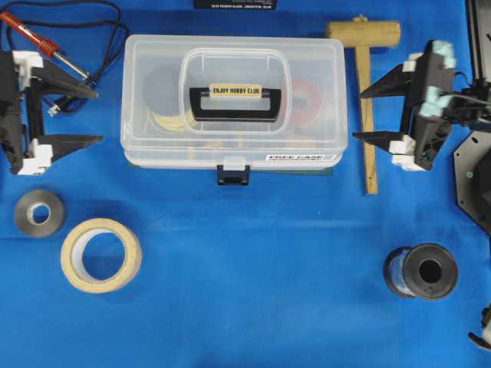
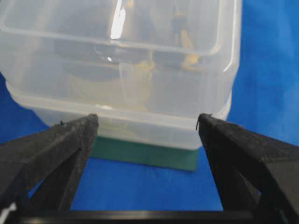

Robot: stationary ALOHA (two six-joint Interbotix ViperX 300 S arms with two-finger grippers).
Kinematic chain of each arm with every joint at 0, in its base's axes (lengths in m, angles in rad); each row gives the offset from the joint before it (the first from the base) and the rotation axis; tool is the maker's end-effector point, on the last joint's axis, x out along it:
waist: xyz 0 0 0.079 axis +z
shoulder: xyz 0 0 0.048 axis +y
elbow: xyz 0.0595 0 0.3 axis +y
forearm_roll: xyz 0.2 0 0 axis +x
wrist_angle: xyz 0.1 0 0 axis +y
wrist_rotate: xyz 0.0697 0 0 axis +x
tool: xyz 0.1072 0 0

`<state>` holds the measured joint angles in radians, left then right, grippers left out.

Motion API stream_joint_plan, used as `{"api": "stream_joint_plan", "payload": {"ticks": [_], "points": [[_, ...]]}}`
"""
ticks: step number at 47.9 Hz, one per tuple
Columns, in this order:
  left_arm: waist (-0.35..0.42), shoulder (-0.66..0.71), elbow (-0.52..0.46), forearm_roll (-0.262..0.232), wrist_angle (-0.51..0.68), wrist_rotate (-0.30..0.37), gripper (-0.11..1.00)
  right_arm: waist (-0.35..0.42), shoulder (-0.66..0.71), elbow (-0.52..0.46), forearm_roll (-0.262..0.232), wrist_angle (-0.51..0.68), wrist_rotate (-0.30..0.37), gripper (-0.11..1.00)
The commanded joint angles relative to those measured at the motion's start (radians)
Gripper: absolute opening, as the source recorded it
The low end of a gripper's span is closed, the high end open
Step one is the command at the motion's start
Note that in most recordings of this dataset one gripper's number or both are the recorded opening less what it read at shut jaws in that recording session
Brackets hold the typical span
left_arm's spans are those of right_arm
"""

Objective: Open the tool box with both arms.
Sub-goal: 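Move both grippers inward to the left and right sides of the clear box lid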

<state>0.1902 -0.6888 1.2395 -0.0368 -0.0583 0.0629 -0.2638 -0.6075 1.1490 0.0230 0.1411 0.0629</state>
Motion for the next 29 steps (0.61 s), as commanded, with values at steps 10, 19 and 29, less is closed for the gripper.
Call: {"api": "stream_joint_plan", "payload": {"ticks": [10, 19, 29], "points": [[0.003, 0.103, -0.031, 0.000, -0.094, -0.002, 0.90, -0.002, 0.041, -0.037, -0.002, -0.043, 0.000, 0.81], [0.003, 0.137, -0.046, 0.000, -0.137, -0.002, 0.90, -0.002, 0.046, -0.038, -0.002, -0.077, 0.000, 0.81], [0.003, 0.189, -0.074, 0.000, -0.161, 0.000, 0.90, 0.008, 0.066, -0.051, -0.002, -0.114, -0.003, 0.81]]}}
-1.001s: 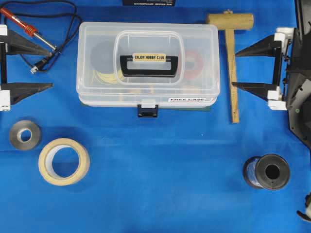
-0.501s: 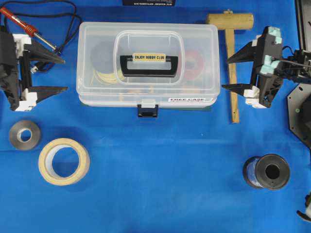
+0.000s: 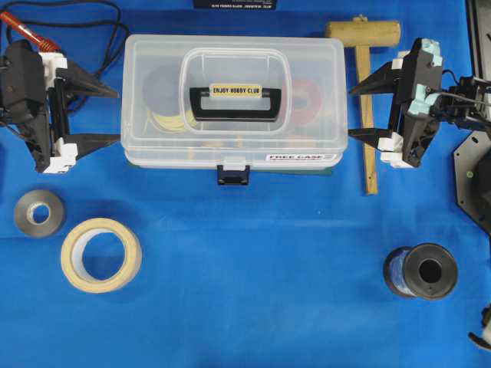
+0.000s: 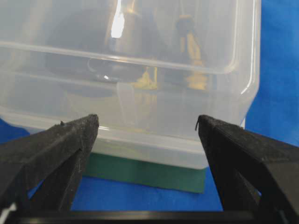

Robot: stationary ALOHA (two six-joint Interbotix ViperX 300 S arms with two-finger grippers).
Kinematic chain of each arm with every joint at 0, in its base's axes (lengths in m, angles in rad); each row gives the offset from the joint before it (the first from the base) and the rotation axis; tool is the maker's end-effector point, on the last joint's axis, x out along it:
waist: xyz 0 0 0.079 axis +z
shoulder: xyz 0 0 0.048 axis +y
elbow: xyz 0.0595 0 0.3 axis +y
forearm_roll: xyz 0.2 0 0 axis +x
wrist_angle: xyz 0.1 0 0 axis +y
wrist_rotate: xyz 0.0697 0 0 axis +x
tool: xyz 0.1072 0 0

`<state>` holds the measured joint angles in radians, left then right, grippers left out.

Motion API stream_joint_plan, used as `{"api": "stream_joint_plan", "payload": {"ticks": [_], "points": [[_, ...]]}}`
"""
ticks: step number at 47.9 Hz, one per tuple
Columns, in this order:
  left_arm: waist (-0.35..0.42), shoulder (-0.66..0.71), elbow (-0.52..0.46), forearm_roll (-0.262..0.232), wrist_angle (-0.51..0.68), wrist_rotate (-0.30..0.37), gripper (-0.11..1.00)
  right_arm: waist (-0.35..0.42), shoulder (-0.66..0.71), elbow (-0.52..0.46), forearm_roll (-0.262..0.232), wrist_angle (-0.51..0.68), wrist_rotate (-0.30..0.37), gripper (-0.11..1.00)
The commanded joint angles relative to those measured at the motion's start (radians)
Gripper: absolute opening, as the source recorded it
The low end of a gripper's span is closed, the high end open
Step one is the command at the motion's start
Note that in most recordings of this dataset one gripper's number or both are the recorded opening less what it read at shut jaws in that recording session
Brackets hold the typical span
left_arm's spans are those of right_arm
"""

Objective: Open the tool box with both arms.
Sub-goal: 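Move both grippers inward to the left and right sides of the clear box lid, then grip the lid edges with both grippers and begin lifting upward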

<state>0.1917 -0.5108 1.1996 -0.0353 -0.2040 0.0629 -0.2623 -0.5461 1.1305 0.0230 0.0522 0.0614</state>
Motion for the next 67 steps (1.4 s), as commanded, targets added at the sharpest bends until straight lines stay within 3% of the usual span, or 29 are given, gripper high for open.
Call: {"api": "stream_joint_plan", "payload": {"ticks": [1, 37, 67], "points": [[0.002, 0.015, -0.037, -0.003, -0.015, 0.000, 0.90, 0.006, 0.006, -0.034, -0.002, -0.026, -0.002, 0.81], [0.017, 0.008, -0.066, -0.003, -0.038, 0.012, 0.90, 0.032, -0.003, -0.095, -0.003, -0.025, -0.005, 0.81], [0.061, -0.144, -0.060, -0.002, -0.031, 0.015, 0.90, 0.031, -0.129, -0.124, -0.029, 0.040, -0.011, 0.81]]}}
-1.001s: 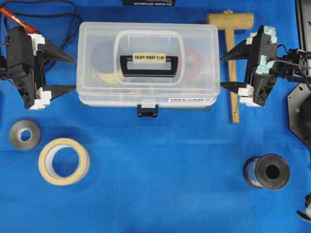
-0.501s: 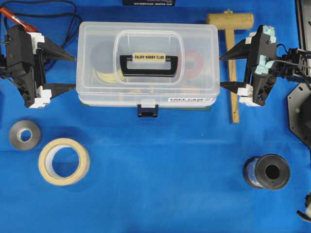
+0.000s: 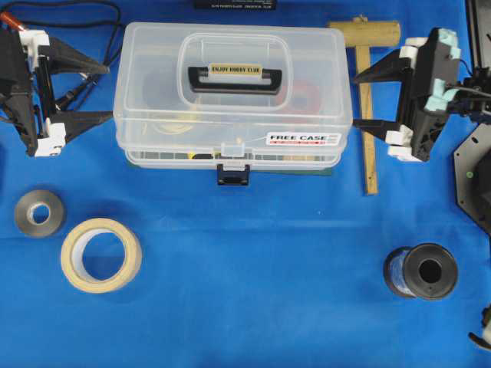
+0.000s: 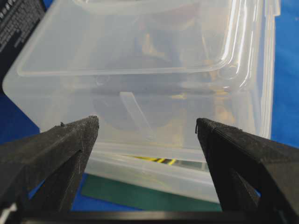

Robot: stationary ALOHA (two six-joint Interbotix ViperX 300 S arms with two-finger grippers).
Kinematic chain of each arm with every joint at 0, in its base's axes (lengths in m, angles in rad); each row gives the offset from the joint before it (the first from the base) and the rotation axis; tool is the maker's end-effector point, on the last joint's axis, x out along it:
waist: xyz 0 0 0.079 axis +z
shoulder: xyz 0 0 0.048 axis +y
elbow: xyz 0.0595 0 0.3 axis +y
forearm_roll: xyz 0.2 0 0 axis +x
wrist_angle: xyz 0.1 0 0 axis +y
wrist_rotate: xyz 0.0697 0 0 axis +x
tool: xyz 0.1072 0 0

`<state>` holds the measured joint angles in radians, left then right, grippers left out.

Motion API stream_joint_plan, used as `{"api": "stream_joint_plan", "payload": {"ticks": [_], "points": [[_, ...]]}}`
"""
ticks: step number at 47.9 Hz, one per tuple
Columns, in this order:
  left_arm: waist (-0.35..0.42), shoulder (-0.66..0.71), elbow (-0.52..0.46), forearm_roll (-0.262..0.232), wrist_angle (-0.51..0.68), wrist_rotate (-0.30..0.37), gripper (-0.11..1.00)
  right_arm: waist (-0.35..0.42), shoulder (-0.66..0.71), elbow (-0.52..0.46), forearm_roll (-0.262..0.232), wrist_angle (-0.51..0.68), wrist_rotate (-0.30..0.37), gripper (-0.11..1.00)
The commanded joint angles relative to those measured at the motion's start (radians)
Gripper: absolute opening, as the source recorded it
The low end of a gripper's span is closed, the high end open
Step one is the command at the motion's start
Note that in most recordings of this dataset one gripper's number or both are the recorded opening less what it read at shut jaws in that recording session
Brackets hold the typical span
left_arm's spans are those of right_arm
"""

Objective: Open the tool box with both arms.
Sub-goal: 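Lift and swing the lid back away from the front with both grippers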

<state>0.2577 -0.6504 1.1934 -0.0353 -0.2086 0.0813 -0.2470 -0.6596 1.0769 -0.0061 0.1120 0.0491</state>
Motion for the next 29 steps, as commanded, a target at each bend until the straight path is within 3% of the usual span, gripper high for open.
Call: {"api": "stream_joint_plan", "payload": {"ticks": [1, 17, 29], "points": [[-0.003, -0.005, -0.055, -0.002, -0.028, -0.003, 0.90, 0.015, -0.017, -0.071, 0.000, -0.020, 0.002, 0.81], [0.023, -0.002, -0.066, -0.002, -0.031, -0.003, 0.90, 0.009, -0.018, -0.087, 0.000, -0.020, 0.002, 0.81], [0.080, 0.002, -0.083, -0.002, -0.034, -0.003, 0.90, -0.048, -0.018, -0.107, 0.000, -0.020, 0.002, 0.81]]}}
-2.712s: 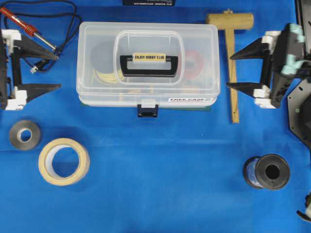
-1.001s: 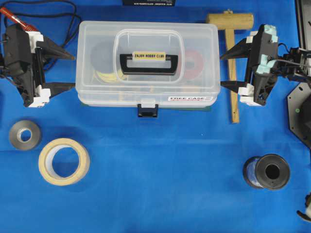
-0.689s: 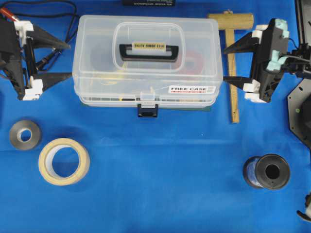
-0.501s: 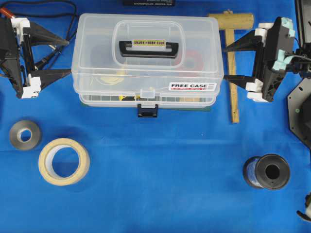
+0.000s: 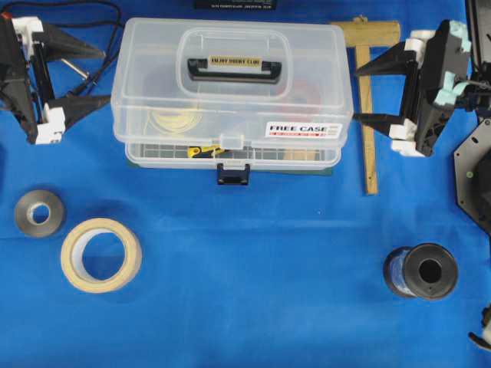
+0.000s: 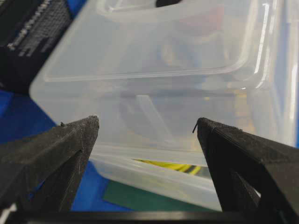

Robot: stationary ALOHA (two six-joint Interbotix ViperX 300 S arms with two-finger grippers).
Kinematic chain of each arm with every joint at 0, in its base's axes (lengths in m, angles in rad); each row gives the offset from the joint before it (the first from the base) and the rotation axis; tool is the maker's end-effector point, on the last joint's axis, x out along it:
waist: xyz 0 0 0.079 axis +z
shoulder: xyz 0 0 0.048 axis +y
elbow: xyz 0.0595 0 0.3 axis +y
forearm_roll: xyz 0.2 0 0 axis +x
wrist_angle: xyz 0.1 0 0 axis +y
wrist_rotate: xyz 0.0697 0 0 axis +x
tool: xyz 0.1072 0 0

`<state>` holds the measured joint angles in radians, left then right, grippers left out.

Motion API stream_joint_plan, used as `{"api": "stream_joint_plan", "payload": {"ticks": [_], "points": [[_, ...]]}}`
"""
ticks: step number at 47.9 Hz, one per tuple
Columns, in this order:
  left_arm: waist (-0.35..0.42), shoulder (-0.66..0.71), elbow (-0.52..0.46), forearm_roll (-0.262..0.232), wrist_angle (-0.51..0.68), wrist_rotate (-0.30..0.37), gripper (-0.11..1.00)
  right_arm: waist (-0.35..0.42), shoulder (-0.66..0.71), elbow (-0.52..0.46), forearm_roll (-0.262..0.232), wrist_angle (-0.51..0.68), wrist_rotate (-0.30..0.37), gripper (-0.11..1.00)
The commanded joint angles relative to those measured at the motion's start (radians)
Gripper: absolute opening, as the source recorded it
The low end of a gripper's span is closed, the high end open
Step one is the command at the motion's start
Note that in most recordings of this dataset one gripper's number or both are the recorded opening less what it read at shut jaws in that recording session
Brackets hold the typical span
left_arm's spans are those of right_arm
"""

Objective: Open the tool box with both arms.
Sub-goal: 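Lift and swing the lid back away from the front with both grippers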

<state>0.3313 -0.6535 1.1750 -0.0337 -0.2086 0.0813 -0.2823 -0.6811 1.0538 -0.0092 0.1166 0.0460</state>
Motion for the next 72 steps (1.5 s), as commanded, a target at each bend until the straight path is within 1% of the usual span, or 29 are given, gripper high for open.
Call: {"api": "stream_joint_plan", "payload": {"ticks": [1, 27, 35, 39, 47, 67, 72], "points": [[0.012, 0.005, -0.067, -0.002, -0.035, -0.003, 0.90, -0.017, 0.003, -0.086, 0.003, -0.025, 0.005, 0.81], [0.114, 0.029, -0.089, 0.000, -0.083, 0.002, 0.90, -0.137, 0.003, -0.112, 0.003, -0.031, 0.005, 0.81], [0.135, 0.066, -0.104, -0.002, -0.097, 0.064, 0.90, -0.184, 0.008, -0.114, 0.003, -0.046, 0.003, 0.81], [0.146, 0.086, -0.115, -0.002, -0.103, 0.081, 0.90, -0.204, 0.011, -0.115, 0.003, -0.058, 0.003, 0.81], [0.178, 0.121, -0.135, -0.002, -0.104, 0.091, 0.90, -0.247, 0.029, -0.121, 0.003, -0.083, 0.002, 0.81], [0.270, 0.209, -0.199, -0.002, -0.104, 0.107, 0.90, -0.350, 0.129, -0.158, 0.000, -0.114, -0.005, 0.81], [0.288, 0.235, -0.219, -0.002, -0.104, 0.137, 0.90, -0.368, 0.156, -0.172, -0.008, -0.115, -0.003, 0.81]]}}
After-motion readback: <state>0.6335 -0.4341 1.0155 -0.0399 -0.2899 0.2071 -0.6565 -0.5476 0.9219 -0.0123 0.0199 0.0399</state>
